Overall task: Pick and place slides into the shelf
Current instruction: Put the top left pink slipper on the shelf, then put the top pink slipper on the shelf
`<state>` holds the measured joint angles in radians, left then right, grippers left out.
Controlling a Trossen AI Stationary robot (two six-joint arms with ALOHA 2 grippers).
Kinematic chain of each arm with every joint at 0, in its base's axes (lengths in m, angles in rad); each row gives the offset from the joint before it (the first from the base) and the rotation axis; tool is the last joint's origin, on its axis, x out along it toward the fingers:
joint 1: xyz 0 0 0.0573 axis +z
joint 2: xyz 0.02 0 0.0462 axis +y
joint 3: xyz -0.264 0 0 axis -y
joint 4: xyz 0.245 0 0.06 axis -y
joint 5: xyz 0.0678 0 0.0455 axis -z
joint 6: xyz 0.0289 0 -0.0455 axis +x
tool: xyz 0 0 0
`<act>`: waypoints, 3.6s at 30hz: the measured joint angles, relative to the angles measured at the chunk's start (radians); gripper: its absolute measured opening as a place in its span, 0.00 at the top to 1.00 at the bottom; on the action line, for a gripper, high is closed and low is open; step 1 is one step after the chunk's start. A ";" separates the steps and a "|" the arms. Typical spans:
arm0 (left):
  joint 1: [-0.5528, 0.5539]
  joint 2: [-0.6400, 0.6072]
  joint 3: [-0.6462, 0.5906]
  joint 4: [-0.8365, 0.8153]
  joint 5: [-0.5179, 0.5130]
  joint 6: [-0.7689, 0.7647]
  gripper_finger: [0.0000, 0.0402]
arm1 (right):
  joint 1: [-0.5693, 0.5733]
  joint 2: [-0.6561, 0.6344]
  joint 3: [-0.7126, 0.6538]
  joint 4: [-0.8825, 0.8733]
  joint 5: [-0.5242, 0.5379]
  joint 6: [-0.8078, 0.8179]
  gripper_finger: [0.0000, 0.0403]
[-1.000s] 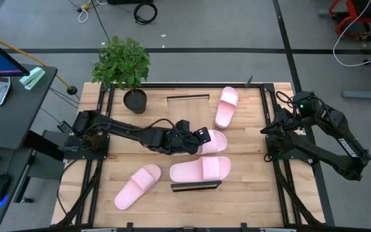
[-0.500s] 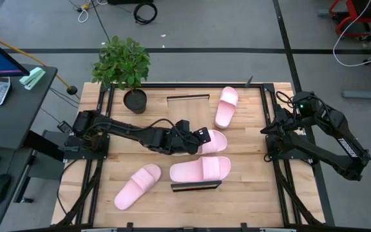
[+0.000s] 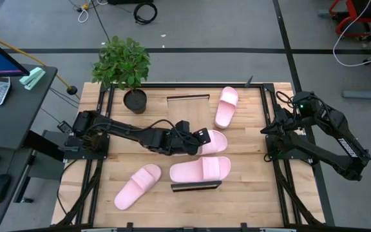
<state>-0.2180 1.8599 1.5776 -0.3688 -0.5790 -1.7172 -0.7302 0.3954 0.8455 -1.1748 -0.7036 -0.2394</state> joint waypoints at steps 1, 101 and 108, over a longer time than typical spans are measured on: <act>0.000 0.000 0.000 0.003 0.002 0.000 0.97 | 0.000 0.000 0.000 0.000 0.000 0.000 1.00; -0.016 -0.003 0.000 -0.027 0.079 -0.044 0.52 | 0.000 0.000 0.000 0.000 0.000 0.000 1.00; -0.016 -0.003 0.000 -0.049 0.080 -0.044 0.44 | 0.000 0.000 0.000 0.000 0.000 0.000 1.00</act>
<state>-0.2344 1.8572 1.5776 -0.4177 -0.4992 -1.7615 -0.7300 0.3954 0.8455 -1.1748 -0.7033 -0.2390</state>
